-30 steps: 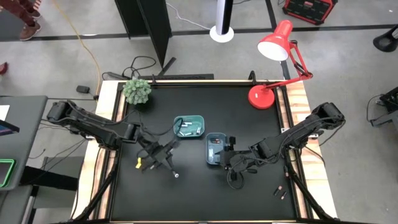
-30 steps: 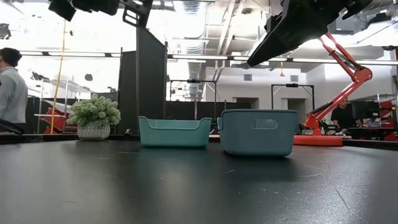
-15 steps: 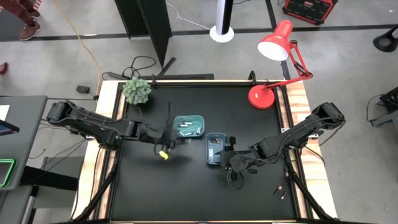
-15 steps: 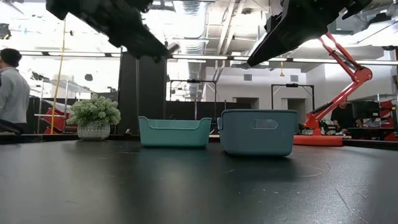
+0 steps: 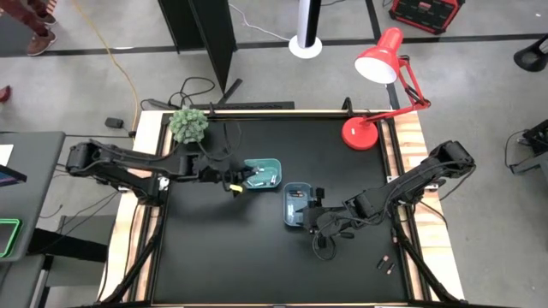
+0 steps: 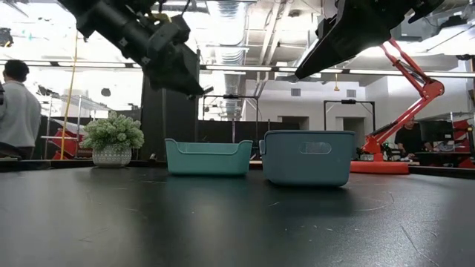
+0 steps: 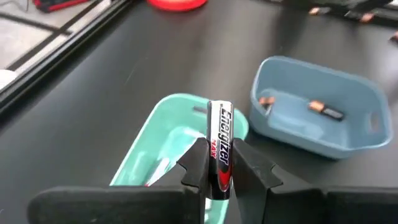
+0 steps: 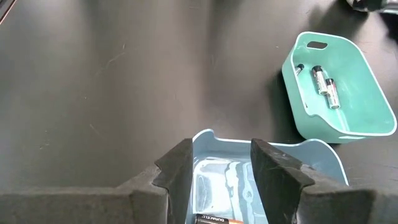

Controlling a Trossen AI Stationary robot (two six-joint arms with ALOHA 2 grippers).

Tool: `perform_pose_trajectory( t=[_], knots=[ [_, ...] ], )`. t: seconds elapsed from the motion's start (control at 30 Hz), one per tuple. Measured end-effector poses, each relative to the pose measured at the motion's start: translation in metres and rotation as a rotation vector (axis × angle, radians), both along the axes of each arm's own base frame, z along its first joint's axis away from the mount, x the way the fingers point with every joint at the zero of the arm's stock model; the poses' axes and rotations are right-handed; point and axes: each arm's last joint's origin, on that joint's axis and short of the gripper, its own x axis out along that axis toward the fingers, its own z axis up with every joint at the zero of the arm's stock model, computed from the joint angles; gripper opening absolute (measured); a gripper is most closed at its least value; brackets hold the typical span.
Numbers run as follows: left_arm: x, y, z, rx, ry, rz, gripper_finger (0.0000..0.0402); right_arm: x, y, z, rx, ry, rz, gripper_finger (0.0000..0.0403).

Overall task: Sort batteries
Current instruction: Put the silver battery into the light blue bin

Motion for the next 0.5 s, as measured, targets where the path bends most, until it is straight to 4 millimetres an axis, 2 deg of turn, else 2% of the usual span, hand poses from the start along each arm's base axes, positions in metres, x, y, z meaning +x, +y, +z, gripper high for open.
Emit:
perform_pose_trajectory(
  t=[0.1, 0.37, 0.5],
  knots=[
    [0.006, 0.005, -0.006, 0.009, 0.016, -0.019, 0.0055, 0.0, 0.0, 0.0, 0.0, 0.0, 0.0, 0.0177],
    [0.02, 0.008, -0.041, 0.014, 0.158, -0.039, 0.0081, 0.0, 0.0, 0.0, 0.0, -0.001, 0.001, 0.0177],
    [0.022, 0.009, -0.049, 0.027, 0.194, -0.016, 0.0102, 0.0, 0.0, 0.0, 0.0, -0.001, 0.001, 0.0177]
  ],
)
